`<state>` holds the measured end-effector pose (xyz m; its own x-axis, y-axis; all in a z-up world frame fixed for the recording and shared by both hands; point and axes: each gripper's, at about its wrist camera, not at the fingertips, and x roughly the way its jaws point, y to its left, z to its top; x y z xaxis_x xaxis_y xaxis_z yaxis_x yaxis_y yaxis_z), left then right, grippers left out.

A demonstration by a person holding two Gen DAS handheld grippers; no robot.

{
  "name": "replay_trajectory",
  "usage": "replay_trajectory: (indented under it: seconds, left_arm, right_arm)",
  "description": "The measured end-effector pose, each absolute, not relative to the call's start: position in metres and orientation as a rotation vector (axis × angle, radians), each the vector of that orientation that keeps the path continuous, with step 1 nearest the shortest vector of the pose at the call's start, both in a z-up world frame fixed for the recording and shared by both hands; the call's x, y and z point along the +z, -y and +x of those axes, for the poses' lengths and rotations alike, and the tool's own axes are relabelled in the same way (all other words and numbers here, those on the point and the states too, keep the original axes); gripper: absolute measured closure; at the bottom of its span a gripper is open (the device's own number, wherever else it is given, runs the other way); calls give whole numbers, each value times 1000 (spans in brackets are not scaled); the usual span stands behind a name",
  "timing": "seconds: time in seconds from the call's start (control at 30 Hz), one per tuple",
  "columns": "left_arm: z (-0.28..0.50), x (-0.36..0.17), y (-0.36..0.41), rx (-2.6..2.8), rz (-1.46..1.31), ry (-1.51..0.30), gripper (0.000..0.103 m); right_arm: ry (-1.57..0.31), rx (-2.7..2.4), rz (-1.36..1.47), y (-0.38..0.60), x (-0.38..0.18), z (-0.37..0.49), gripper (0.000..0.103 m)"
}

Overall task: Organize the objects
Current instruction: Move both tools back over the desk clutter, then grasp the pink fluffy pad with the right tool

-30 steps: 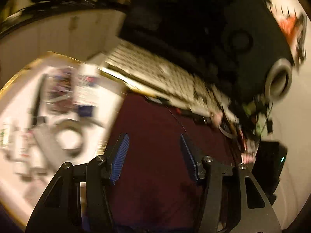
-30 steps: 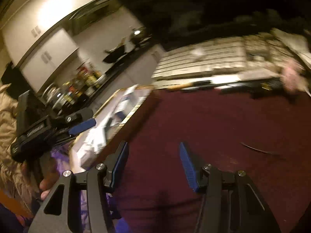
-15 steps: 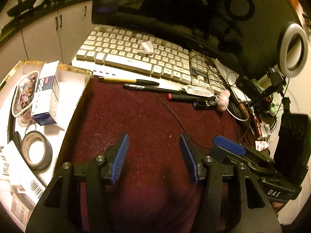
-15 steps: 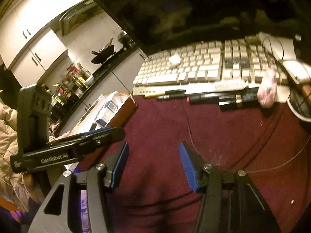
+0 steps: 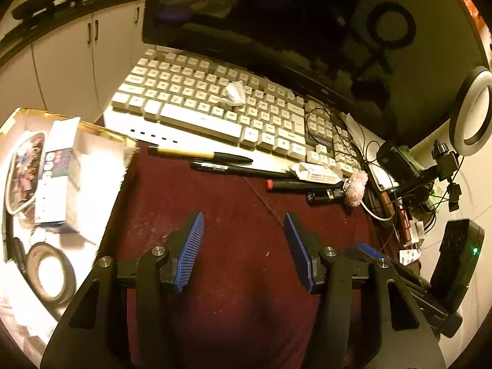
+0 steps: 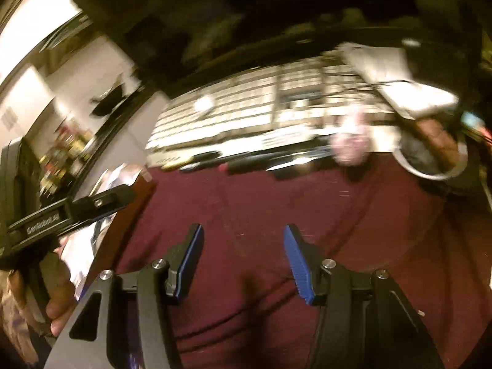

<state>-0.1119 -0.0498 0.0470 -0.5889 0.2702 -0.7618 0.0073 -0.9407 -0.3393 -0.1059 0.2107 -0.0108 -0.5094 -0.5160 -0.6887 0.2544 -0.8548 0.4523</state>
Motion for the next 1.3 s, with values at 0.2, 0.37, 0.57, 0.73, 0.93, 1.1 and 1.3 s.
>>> replay_trajectory:
  seconds: [0.2,0.37,0.57,0.73,0.93,1.1,1.3]
  left_arm:
    - [-117,34,47,2581,-1382,495,50]
    - [-113,34,47,2580,-1364,498,49]
    - [-116,30,39,2563,-1378,480,49]
    - [-114,27,40,2570,-1375,481,50]
    - [-117,21,39,2553,-1395,504,50]
    - [-117,24,33,2554,-1395,484,50]
    - [-123,27,23,2566,-1415,442,49]
  right_arm:
    - [594,-2495,1213,-243,-13,-107,49]
    - [646,-2544,1261,-250,-19,-126,49]
    - [484,-2656,1262,-237,-13,-156,49]
    - [435,-2746,1221,-231,-15,-167,49]
    - [450,-2737,1231,-232,-24,-172,59]
    - [477,-2714,1252,-233,-33,-177,79]
    - [578,-2636,1210,-243,-26,-167,84]
